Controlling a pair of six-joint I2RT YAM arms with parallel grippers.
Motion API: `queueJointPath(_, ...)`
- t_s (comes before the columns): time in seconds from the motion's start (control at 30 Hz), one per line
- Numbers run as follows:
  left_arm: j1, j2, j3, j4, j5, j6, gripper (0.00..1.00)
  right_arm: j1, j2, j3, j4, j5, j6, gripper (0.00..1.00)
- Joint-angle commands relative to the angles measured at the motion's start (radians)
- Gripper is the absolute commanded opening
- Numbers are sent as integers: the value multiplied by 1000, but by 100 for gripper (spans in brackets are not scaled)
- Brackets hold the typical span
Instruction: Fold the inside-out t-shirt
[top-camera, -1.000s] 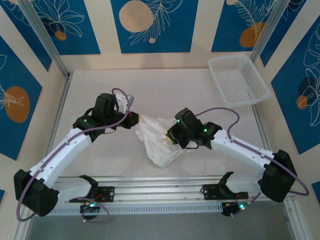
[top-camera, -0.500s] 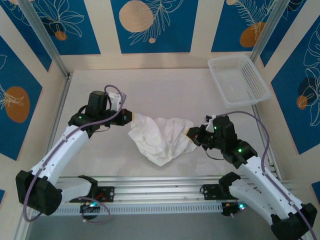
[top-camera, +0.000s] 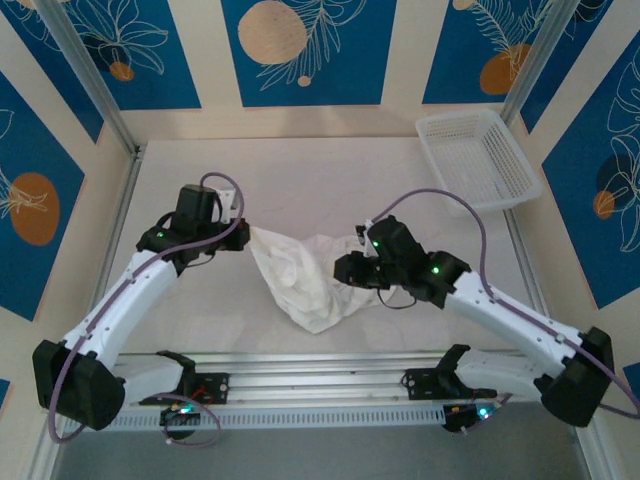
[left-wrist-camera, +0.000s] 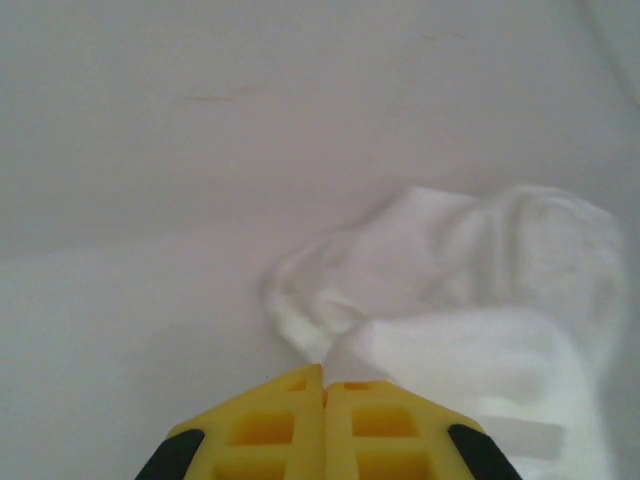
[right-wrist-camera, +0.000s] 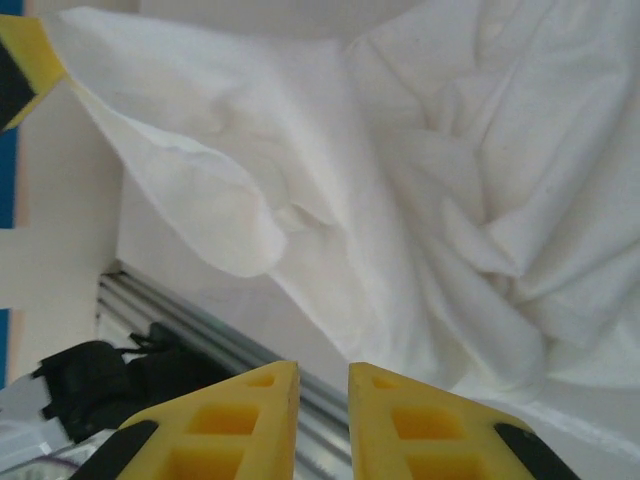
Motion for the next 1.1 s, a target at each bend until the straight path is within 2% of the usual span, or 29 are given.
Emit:
queueJointPath(0.0, 121, -2, -44, 1, -273, 9, 2, 9, 57, 60, -89, 82, -49, 23)
queueJointPath(0.03, 172, 16, -50, -3, -266, -23, 3, 6, 69, 66, -104, 99, -32, 24)
queueJointPath(0.07, 231, 31, -55, -12, -245, -74, 9, 0, 76, 73, -125, 121, -12, 25)
queueJointPath(0.17, 344, 13, -71, -37, -248, -242, 33, -36, 67, 66, -193, 163, 57, 29)
queueJointPath(0.23, 355, -53, -89, -24, -277, -293, 49, -69, 27, 28, -192, 157, 87, 38)
queueJointPath(0.27, 355, -88, -99, -3, -257, -307, 62, -90, 1, -4, -177, 145, 101, 42)
queueJointPath(0.3, 352, -116, -106, 24, -207, -313, 68, -113, -23, -36, -162, 131, 115, 46)
queueJointPath(0.37, 338, -142, -103, 79, -46, -295, 69, -167, -58, -95, -128, 87, 135, 48)
queueJointPath(0.4, 309, -139, -92, 100, 47, -280, 69, -199, -67, -122, -115, 59, 141, 48)
queueJointPath(0.47, 202, -111, -50, 95, 161, -241, 69, -256, -69, -161, -98, 25, 148, 48)
queueJointPath(0.5, 120, -86, -22, 71, 172, -215, 69, -278, -60, -179, -81, 10, 143, 49)
queueJointPath(0.6, -90, 5, 38, -15, 124, -160, 71, -321, -2, -200, -42, -27, 112, 61)
queueJointPath(0.67, -185, 63, 38, -53, 39, -146, 73, -336, 55, -199, -16, -57, 97, 67)
queueJointPath(0.73, -252, 113, 20, -76, -59, -140, 75, -340, 121, -196, 26, -101, 84, 69)
queueJointPath(0.8, -296, 167, 1, -89, -108, -139, 78, -337, 195, -183, 59, -138, 78, 68)
queueJointPath(0.83, -311, 190, -7, -90, -125, -141, 79, -335, 224, -173, 66, -148, 75, 67)
queueJointPath(0.9, -323, 233, -31, -75, -113, -151, 80, -328, 271, -156, 85, -159, 66, 55)
queueJointPath(0.93, -323, 245, -45, -54, -88, -158, 78, -326, 282, -149, 87, -153, 63, 46)
queueJointPath(0.97, -323, 257, -61, -30, -55, -166, 74, -326, 289, -142, 85, -140, 57, 32)
queueJointPath(1.0, -323, 267, -69, -12, -34, -172, 64, -327, 290, -132, 72, -120, 52, 16)
queueJointPath(1.03, -322, 275, -73, -4, -25, -172, 48, -329, 286, -126, 58, -99, 46, 5)
queueJointPath(1.07, -318, 281, -70, -2, -20, -166, 23, -333, 275, -123, 43, -71, 40, 0)
